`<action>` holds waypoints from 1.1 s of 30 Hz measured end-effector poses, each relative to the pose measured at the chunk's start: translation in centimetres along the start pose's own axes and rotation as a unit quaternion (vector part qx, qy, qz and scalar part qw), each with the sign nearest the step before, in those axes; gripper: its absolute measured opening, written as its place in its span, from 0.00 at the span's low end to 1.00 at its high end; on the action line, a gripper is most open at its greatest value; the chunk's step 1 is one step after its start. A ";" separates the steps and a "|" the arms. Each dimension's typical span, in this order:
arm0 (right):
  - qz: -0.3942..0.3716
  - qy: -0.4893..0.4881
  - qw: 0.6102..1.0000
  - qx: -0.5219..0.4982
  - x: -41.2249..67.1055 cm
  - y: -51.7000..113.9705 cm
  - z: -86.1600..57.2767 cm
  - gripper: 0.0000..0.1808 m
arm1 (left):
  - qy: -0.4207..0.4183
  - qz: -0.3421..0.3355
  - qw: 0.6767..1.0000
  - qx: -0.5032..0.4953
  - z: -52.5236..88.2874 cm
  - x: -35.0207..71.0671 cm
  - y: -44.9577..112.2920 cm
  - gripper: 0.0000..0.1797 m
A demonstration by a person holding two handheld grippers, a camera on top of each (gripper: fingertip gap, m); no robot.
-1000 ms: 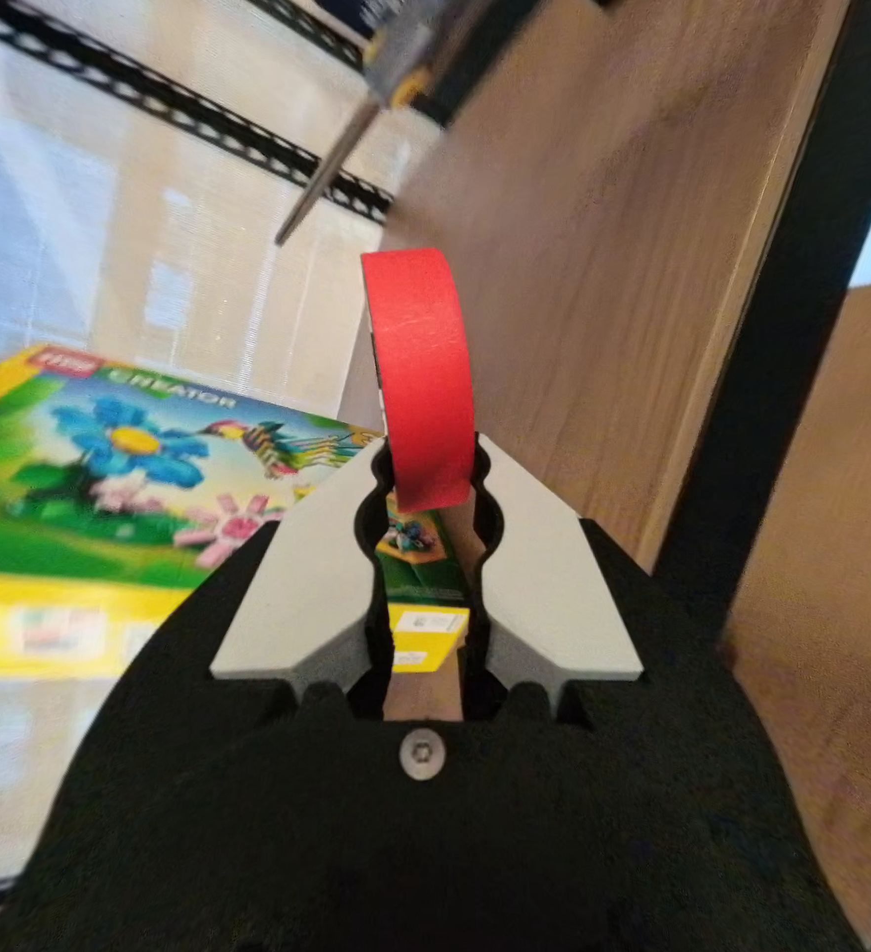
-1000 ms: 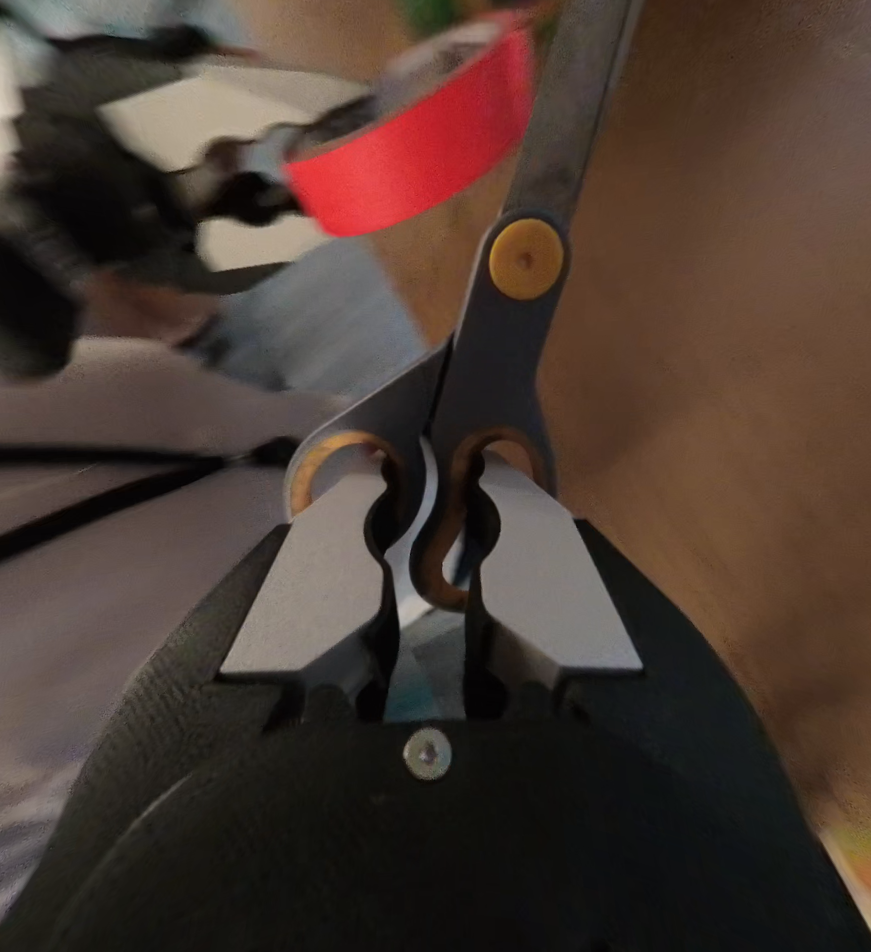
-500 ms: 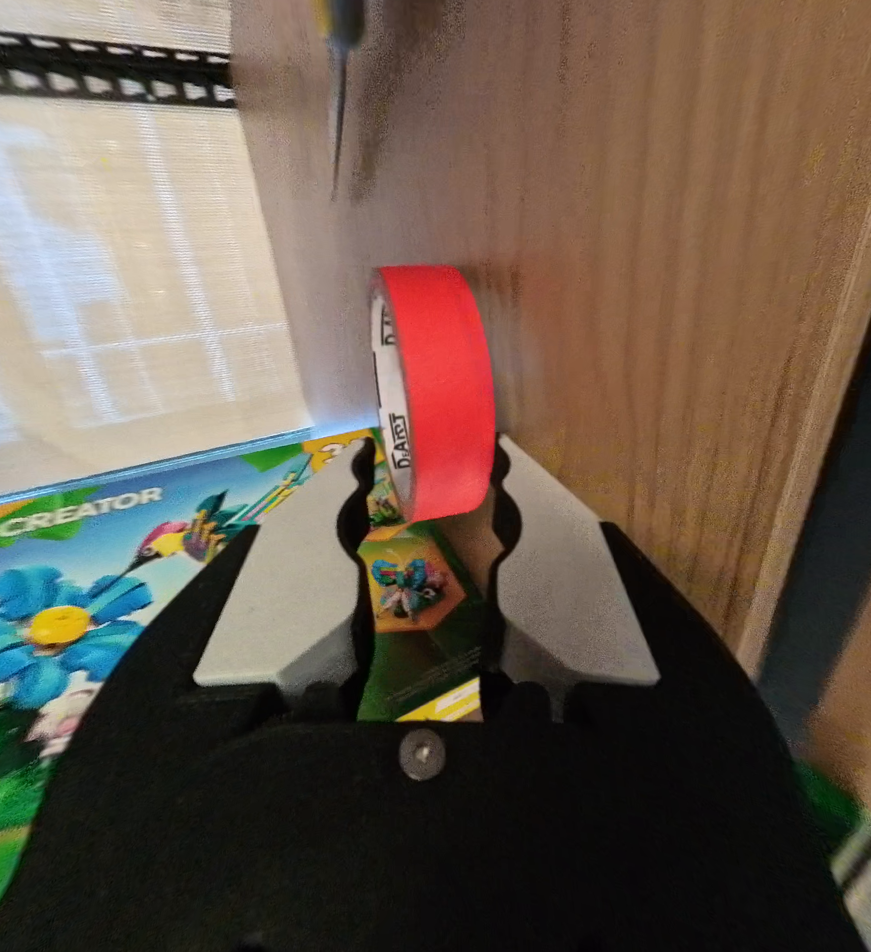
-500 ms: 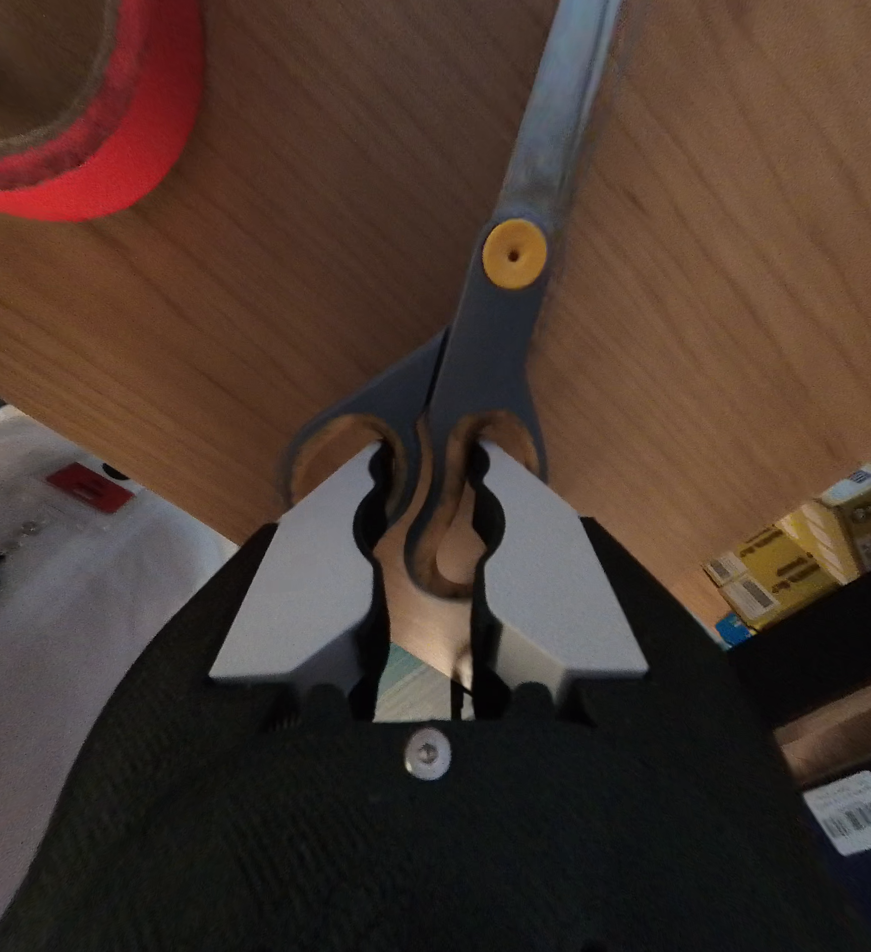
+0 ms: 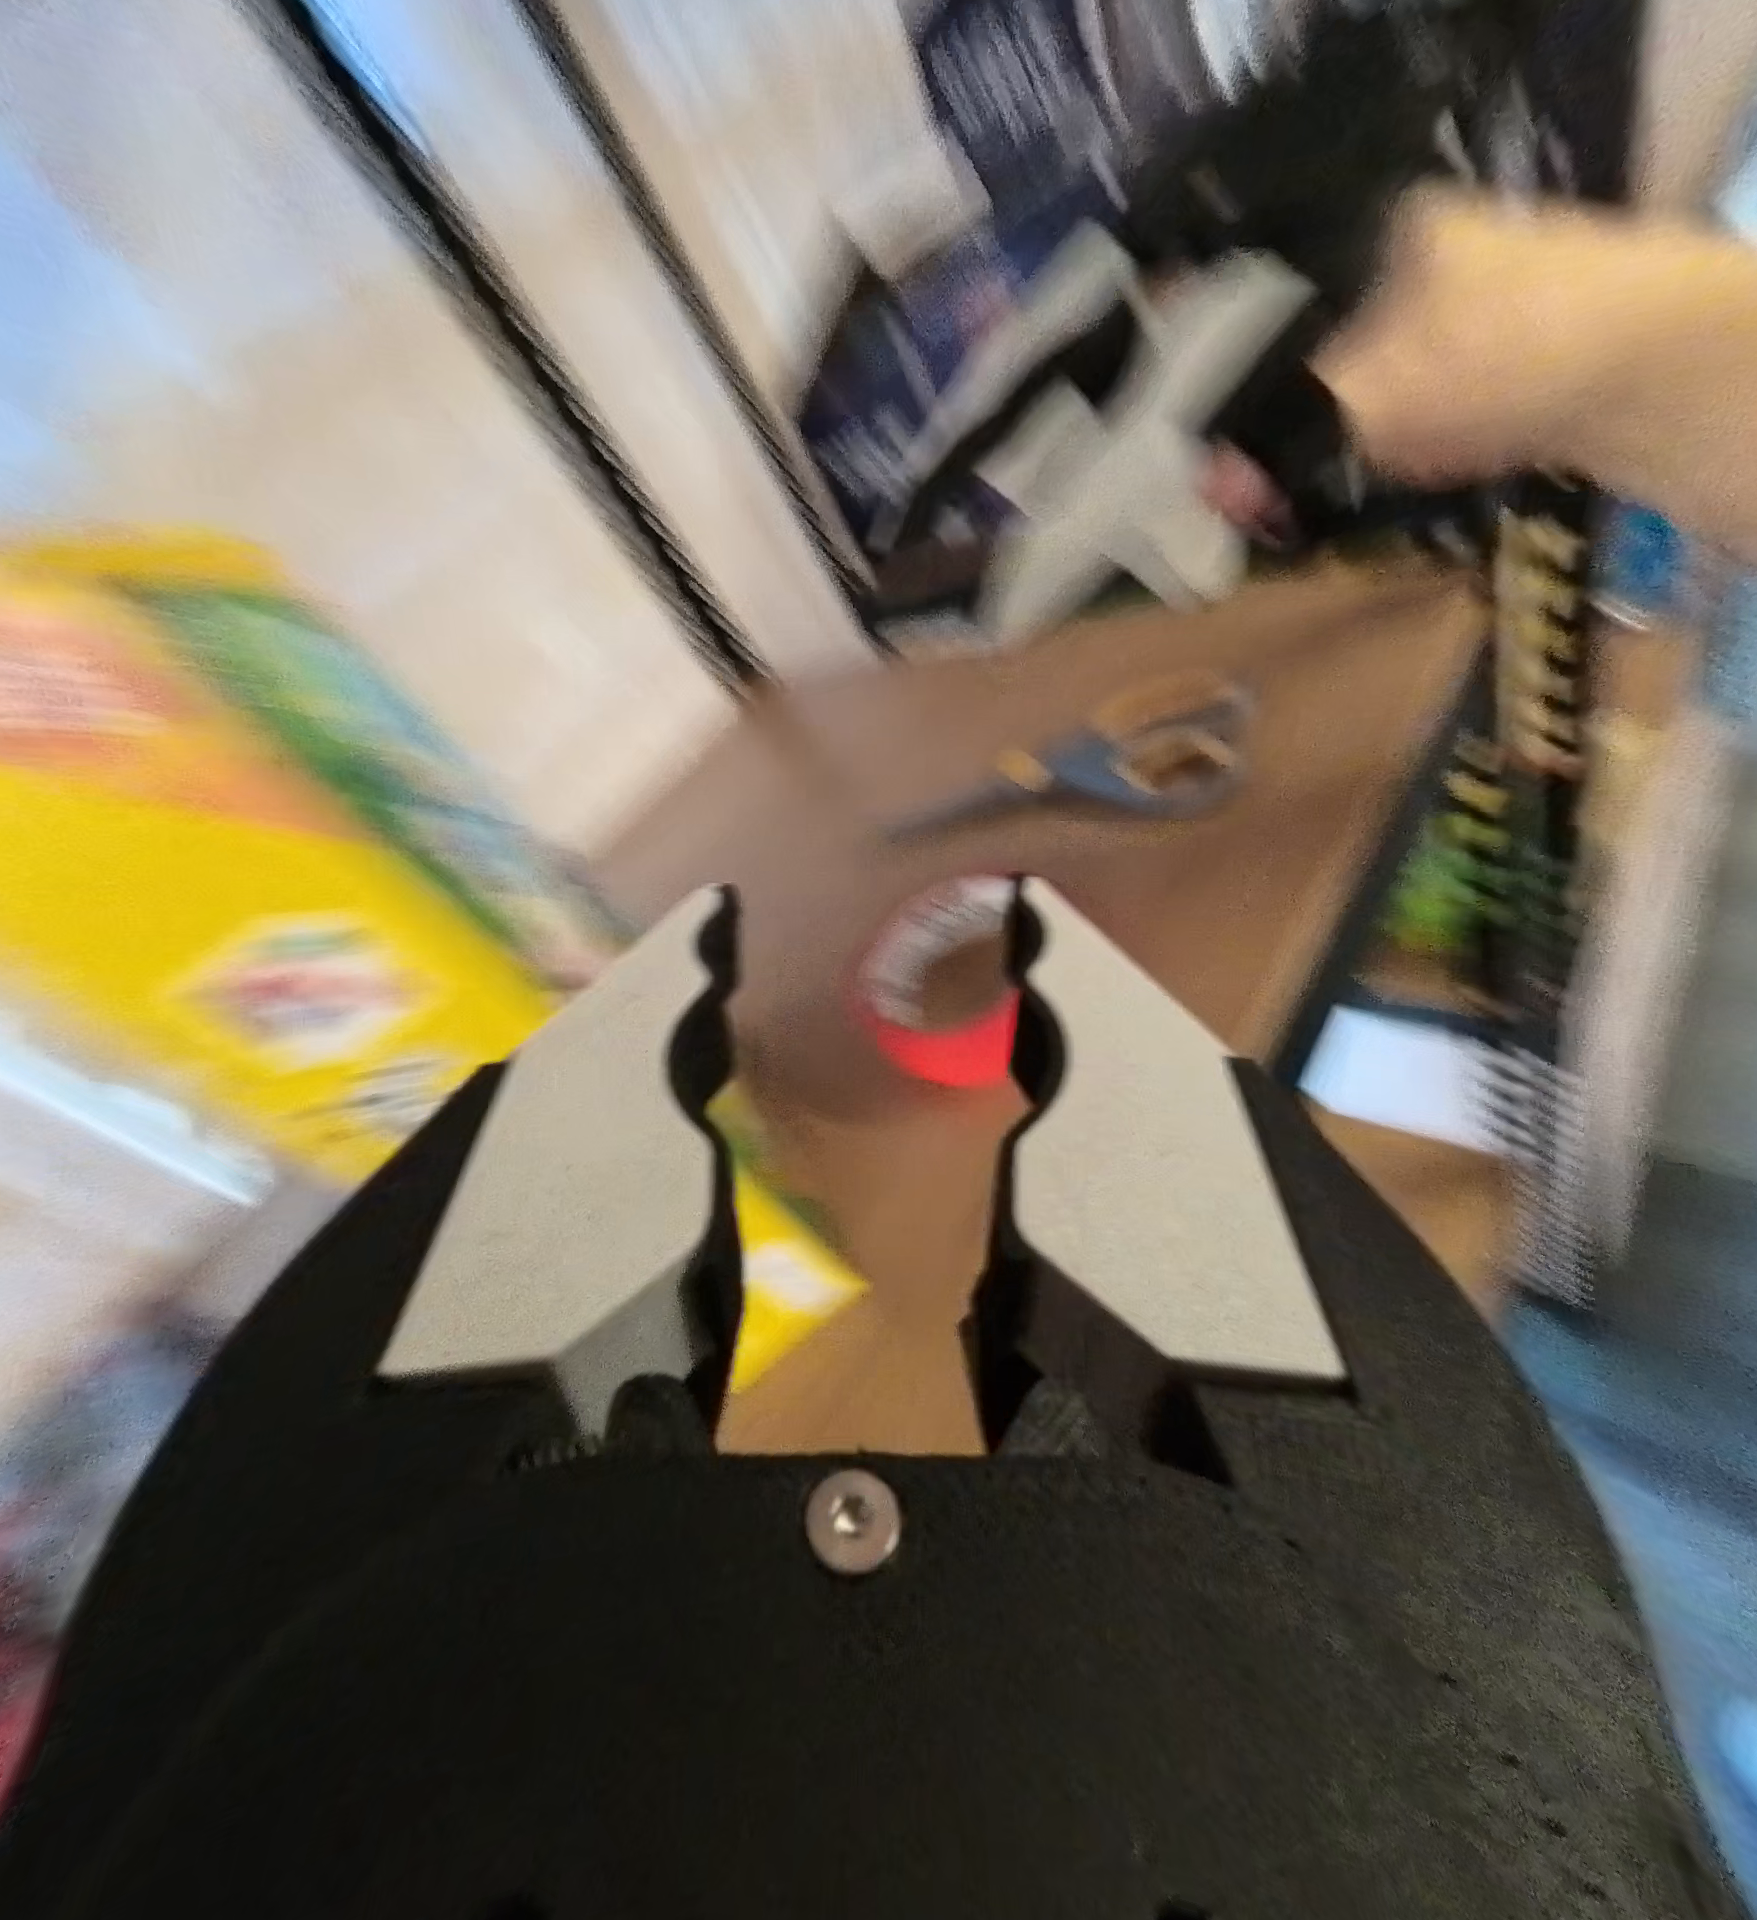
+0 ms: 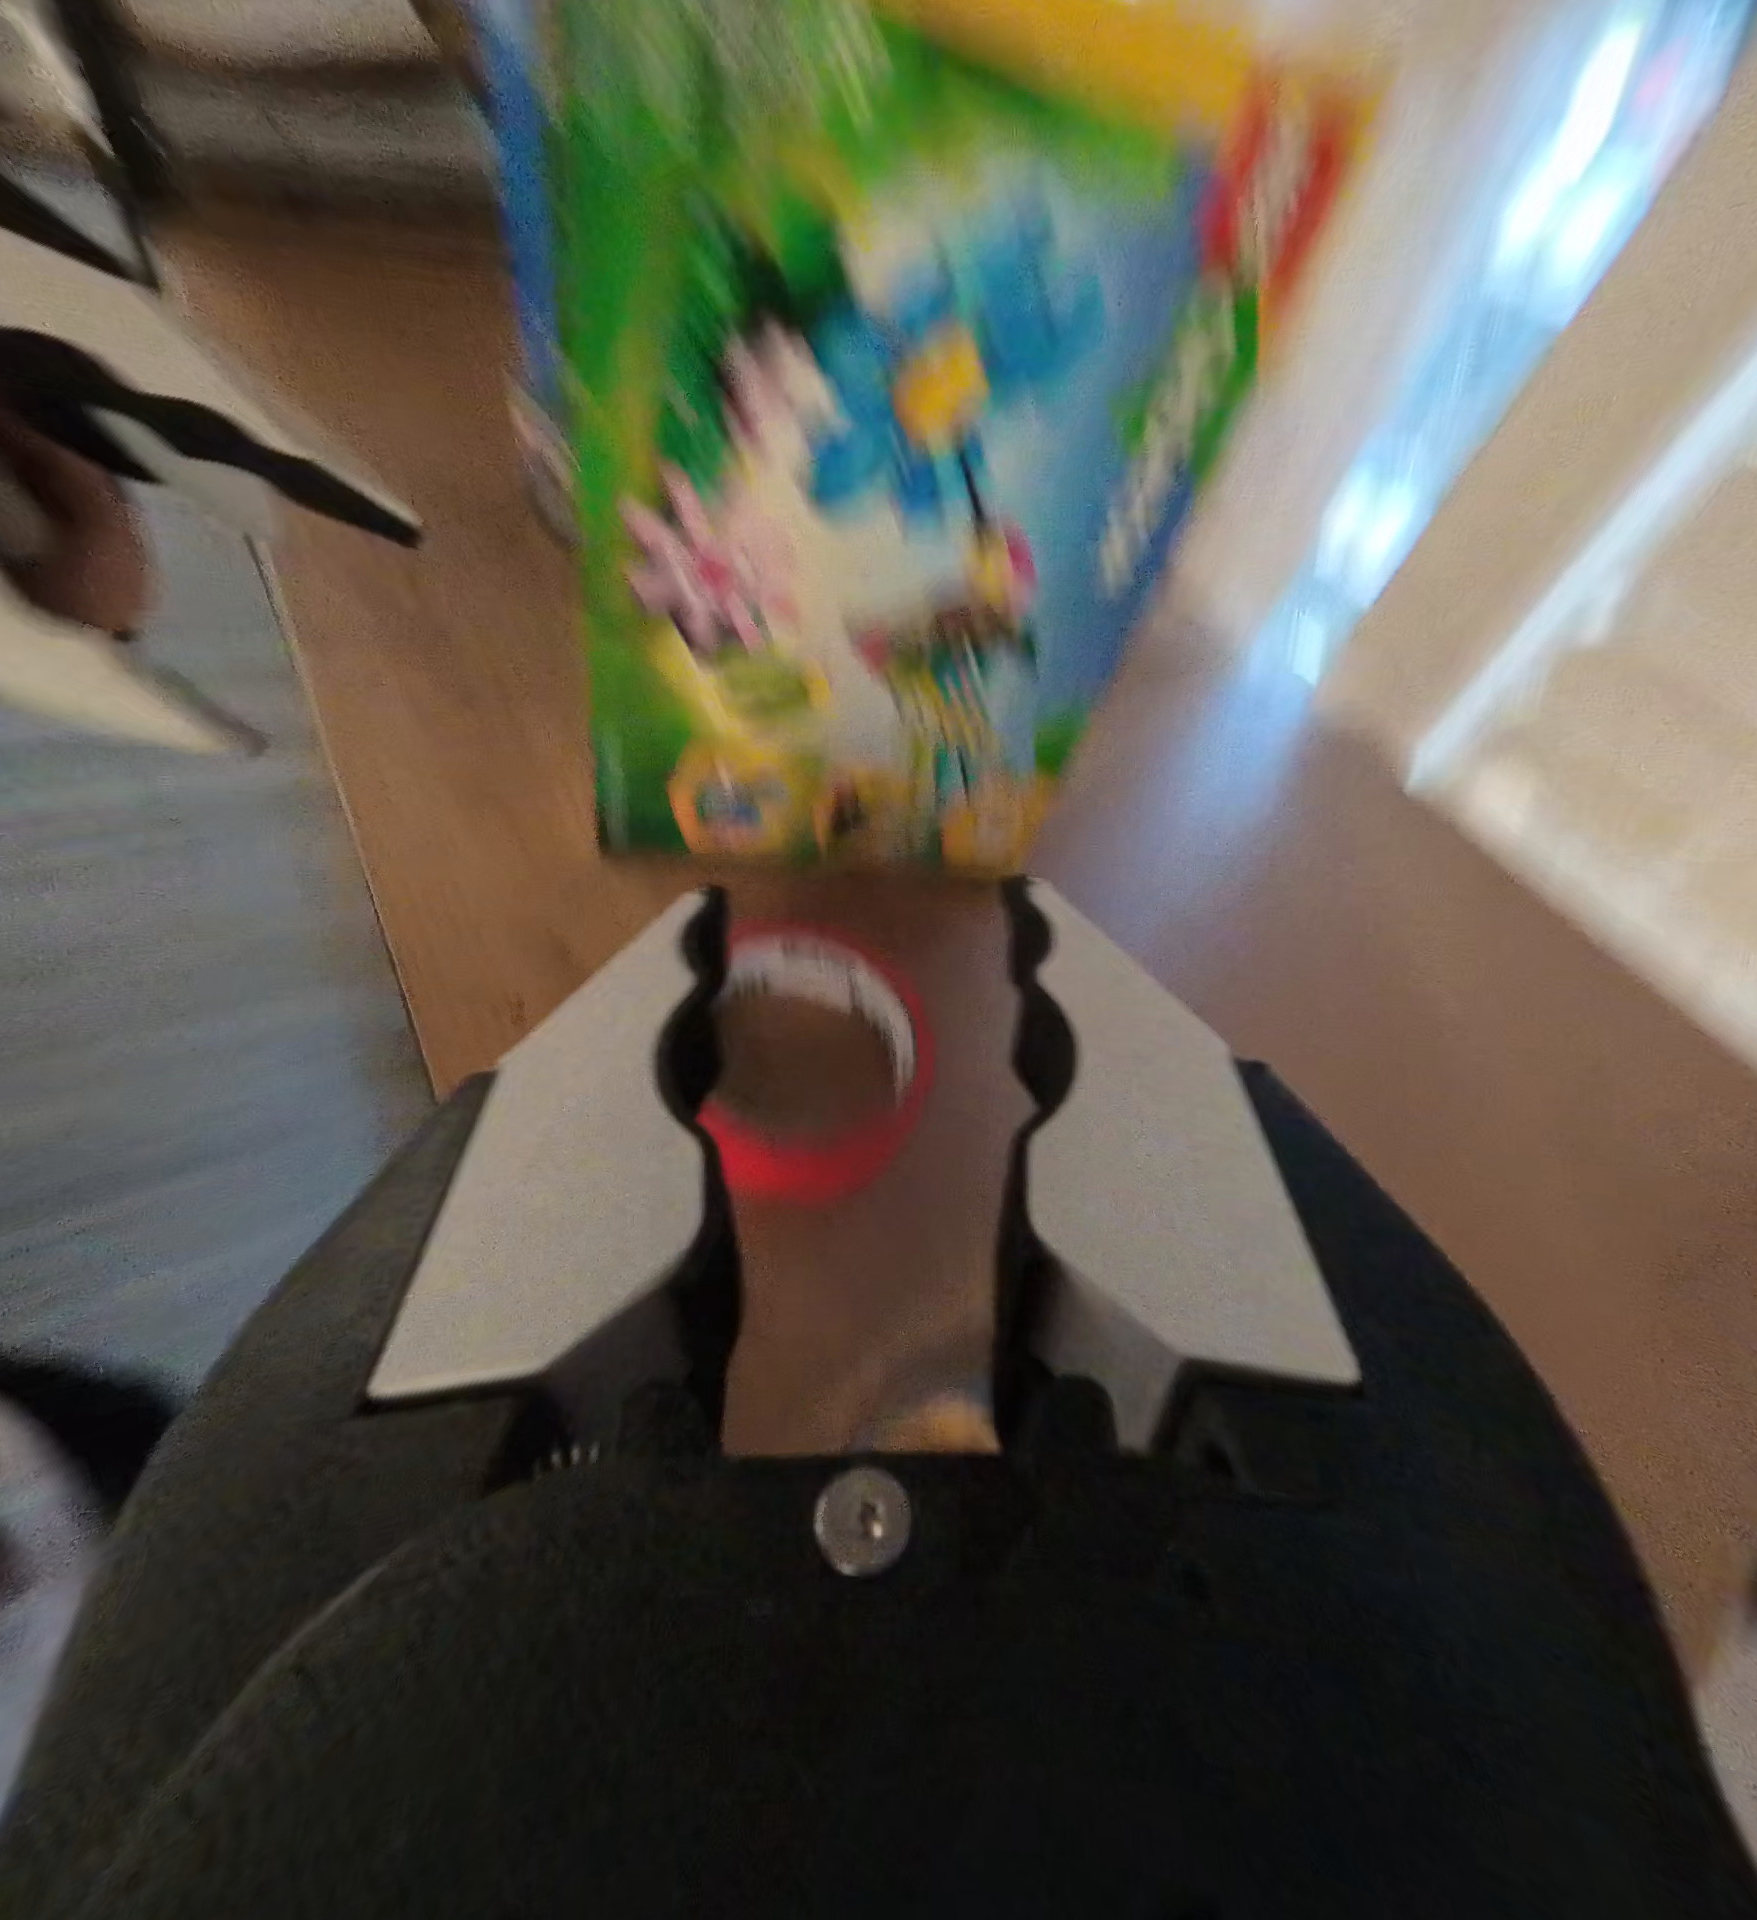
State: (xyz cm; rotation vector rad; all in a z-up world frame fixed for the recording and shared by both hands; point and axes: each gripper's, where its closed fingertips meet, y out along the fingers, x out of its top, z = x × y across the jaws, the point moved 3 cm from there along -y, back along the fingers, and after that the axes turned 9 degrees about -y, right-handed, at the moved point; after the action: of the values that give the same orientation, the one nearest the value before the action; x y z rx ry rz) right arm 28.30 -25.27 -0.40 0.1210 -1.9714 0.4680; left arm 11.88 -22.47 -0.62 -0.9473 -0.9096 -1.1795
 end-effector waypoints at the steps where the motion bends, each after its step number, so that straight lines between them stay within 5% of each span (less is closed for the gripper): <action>1: -0.069 -0.046 0.997 -0.010 2.1 0.0 0.9 0.34 | 0.033 -0.041 0.998 0.031 1.3 0.8 -1.8 0.22; 3: -0.134 -0.126 0.983 -0.026 5.5 0.6 2.6 0.41 | 0.120 -0.087 0.984 0.100 4.2 2.2 -4.7 0.12; 6: -0.154 -0.213 0.965 -0.017 10.0 3.2 4.6 0.53 | 0.250 -0.064 0.950 0.173 8.7 3.8 -6.5 0.17; 10: -0.116 -0.337 0.934 -0.015 13.8 8.3 4.7 0.65 | 0.346 -0.052 0.923 0.159 11.9 5.8 -6.6 0.20; 15: -0.078 -0.422 0.903 0.021 15.5 12.9 4.6 0.69 | 0.435 -0.007 0.892 0.127 13.3 5.8 -4.6 0.20; 33: 0.060 -0.510 0.858 0.031 13.7 16.0 3.9 0.61 | 0.439 0.013 0.897 0.039 13.5 6.4 -4.0 0.09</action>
State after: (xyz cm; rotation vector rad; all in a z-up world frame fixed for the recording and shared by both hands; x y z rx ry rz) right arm 14.33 -10.35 6.00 0.3419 -3.0221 0.6196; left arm 7.88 -12.38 10.36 -0.2727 -0.2016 -1.3499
